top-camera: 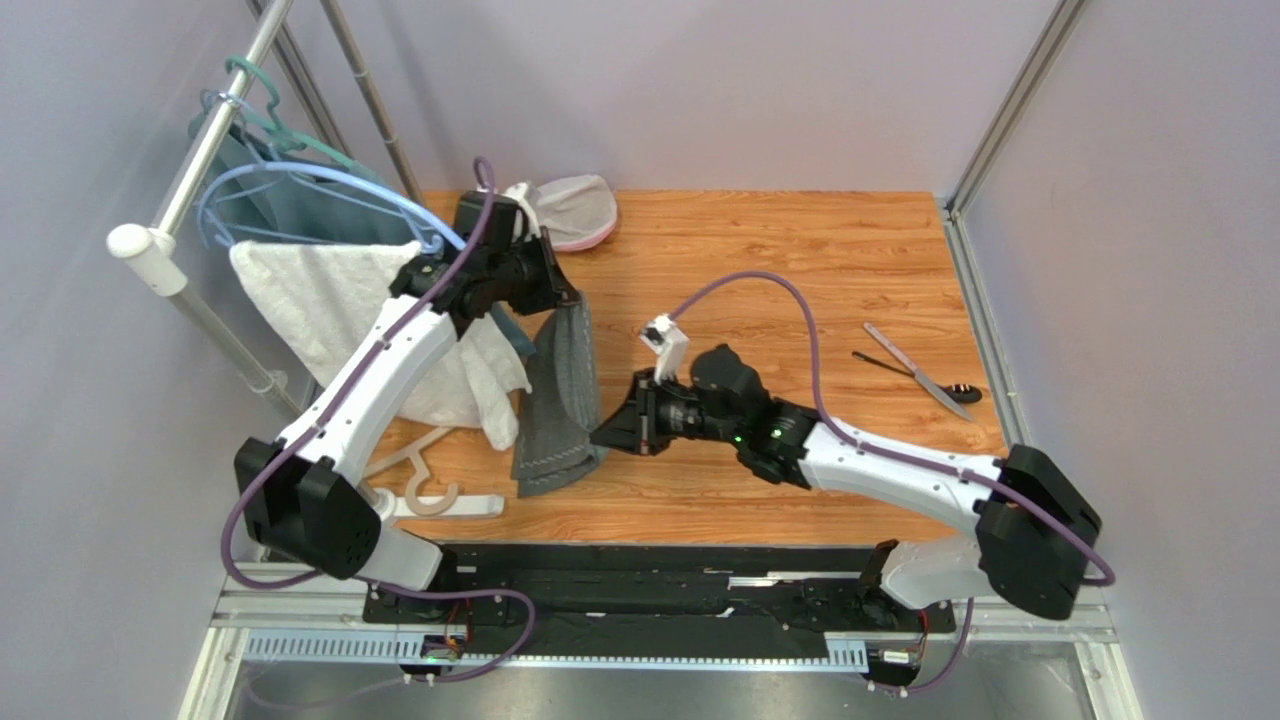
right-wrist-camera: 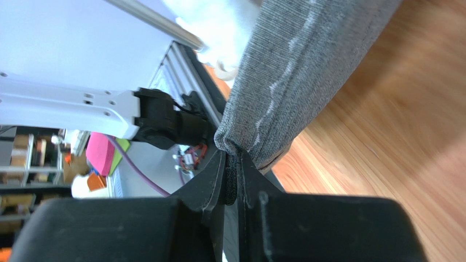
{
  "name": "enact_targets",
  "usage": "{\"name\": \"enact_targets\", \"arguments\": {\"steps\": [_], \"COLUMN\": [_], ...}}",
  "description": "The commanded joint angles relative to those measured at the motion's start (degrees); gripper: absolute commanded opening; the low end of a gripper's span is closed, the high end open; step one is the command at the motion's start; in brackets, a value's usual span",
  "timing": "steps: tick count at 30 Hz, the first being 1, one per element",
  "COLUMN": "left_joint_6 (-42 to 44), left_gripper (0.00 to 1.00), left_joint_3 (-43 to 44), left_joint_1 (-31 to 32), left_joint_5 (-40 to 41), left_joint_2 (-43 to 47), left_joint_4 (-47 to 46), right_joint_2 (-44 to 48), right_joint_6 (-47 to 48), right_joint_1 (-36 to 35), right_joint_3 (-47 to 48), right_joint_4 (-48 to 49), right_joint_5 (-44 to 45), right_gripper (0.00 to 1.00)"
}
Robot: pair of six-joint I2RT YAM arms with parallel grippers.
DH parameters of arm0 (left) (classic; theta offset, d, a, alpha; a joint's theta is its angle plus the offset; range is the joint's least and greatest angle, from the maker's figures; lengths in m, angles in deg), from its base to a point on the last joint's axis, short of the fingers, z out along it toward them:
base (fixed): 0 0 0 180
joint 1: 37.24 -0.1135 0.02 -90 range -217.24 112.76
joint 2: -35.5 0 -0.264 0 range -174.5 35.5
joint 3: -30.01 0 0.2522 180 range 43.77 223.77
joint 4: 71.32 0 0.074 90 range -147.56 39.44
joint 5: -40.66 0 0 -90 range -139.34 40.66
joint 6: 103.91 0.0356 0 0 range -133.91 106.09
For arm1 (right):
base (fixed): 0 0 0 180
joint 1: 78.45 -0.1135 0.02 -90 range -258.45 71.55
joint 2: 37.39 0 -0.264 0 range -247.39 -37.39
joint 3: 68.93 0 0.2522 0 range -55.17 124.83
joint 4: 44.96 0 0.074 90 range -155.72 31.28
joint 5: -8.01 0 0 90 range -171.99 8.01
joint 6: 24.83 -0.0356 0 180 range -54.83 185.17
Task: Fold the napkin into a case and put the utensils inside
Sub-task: Turn over the upper triangle folded napkin at the center of the board.
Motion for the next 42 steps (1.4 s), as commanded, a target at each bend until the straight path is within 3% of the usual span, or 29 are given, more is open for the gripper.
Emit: {"name": "enact_targets", "arguments": {"steps": [1, 9, 12, 22, 24, 27, 28, 29, 30, 31, 34, 36, 40, 42], "left_joint_6": [-1.2, -3.4, -3.2, -3.5, -2.7, 0.2, 1.1, 2.2, 4.1, 5.0, 6.7, 8.7, 9.6, 9.0], "left_gripper": [0.0, 0.0, 0.0, 0.01, 0.12, 0.39, 0.54, 0.63, 0.67, 0.71, 0.71, 0.7, 0.53, 0.5], "left_joint_3": [1.9, 10.4, 11.6, 17.5, 19.3, 22.7, 23.8, 25.2, 28.5, 30.3, 32.4, 29.5, 19.1, 13.9], "left_joint_1": [6.0, 13.6, 15.3, 18.5, 19.1, 20.8, 21.7, 22.2, 22.5, 22.7, 22.7, 22.7, 22.7, 22.7], "left_joint_5": [1.7, 1.3, 1.7, -0.4, -0.7, 0.4, 0.7, 0.7, 1.0, 0.8, 2.5, 2.3, 3.7, 1.4], "left_joint_2": [-8.5, -29.8, -32.6, -40.5, -41.5, -41.0, -40.6, -39.7, -39.1, -38.8, -35.5, -31.8, -24.2, -21.2], "left_joint_4": [-16.5, -20.8, -23.6, -26.6, -26.0, -23.6, -22.5, -19.5, -17.3, -12.6, -6.6, -5.2, -3.9, -4.6], "right_joint_2": [10.1, 17.4, 19.4, 28.7, 31.2, 33.0, 34.0, 34.2, 34.3, 34.1, 32.2, 28.5, 17.4, 11.3], "right_joint_6": [-6.2, -6.0, -4.5, -4.8, -5.2, -7.2, -7.5, -7.9, -8.7, -8.6, -6.0, -3.9, 5.5, 8.9], "right_joint_1": [1.8, 16.2, 19.4, 20.1, 20.1, 20.1, 20.1, 20.1, 20.1, 20.2, 21.0, 22.8, 32.9, 34.2], "right_joint_3": [-12.7, -34.3, -36.2, -37.6, -36.4, -34.3, -33.8, -33.2, -31.0, -29.6, -22.7, -19.6, -9.7, -5.7], "right_joint_4": [6.2, 5.9, 1.6, -16.2, -23.0, -31.9, -33.3, -35.5, -36.9, -38.4, -41.9, -41.8, -38.6, -36.9], "right_joint_5": [-2.5, -3.5, -3.3, 8.3, 11.0, 17.4, 20.1, 21.2, 23.3, 24.1, 27.3, 27.5, 20.7, 18.8], "right_gripper": [0.0, 0.0, 0.0, 0.0, 0.01, 0.23, 0.33, 0.38, 0.41, 0.51, 0.68, 0.73, 0.72, 0.67]}}
